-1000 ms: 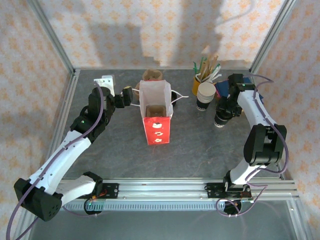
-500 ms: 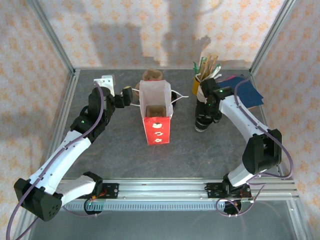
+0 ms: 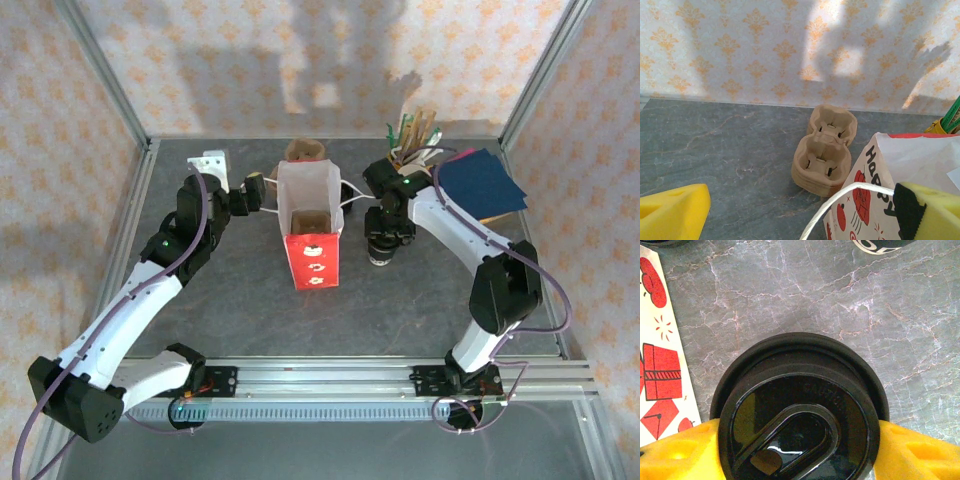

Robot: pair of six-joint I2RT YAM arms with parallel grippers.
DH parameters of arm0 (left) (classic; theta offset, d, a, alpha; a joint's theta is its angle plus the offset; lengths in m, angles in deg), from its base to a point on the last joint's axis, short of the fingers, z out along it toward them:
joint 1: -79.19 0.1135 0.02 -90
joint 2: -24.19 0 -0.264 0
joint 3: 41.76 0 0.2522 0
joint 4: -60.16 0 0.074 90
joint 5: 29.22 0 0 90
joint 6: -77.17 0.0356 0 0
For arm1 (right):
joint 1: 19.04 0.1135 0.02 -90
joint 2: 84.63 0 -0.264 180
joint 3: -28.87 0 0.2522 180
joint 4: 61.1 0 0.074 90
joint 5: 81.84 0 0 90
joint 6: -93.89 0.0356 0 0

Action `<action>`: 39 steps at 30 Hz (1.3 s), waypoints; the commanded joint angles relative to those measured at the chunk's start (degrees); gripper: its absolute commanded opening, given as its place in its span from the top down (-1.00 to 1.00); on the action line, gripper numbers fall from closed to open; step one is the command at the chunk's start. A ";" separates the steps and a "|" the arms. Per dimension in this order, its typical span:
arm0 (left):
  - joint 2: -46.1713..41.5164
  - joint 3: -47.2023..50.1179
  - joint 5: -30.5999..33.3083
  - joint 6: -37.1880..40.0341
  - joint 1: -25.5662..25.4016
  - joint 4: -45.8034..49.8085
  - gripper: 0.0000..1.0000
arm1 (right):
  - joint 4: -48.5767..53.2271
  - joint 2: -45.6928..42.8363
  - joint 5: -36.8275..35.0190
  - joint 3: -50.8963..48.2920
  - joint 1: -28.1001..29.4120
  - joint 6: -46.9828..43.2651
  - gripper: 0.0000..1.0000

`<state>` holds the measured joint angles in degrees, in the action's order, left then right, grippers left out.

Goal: Pack the takeout coffee

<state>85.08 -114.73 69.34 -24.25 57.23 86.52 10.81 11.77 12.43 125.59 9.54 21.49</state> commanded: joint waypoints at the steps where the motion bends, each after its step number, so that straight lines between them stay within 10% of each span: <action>1: -0.95 -0.69 1.11 0.92 0.50 0.69 -0.91 | 1.62 0.34 -0.95 0.58 0.43 1.78 -0.33; 39: -1.29 -0.81 1.37 1.14 0.46 1.29 -0.91 | 2.56 5.00 2.88 1.35 -0.54 3.05 -0.53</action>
<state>84.92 -114.73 69.36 -24.25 57.23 86.70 11.47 14.54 15.25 126.82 9.30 24.69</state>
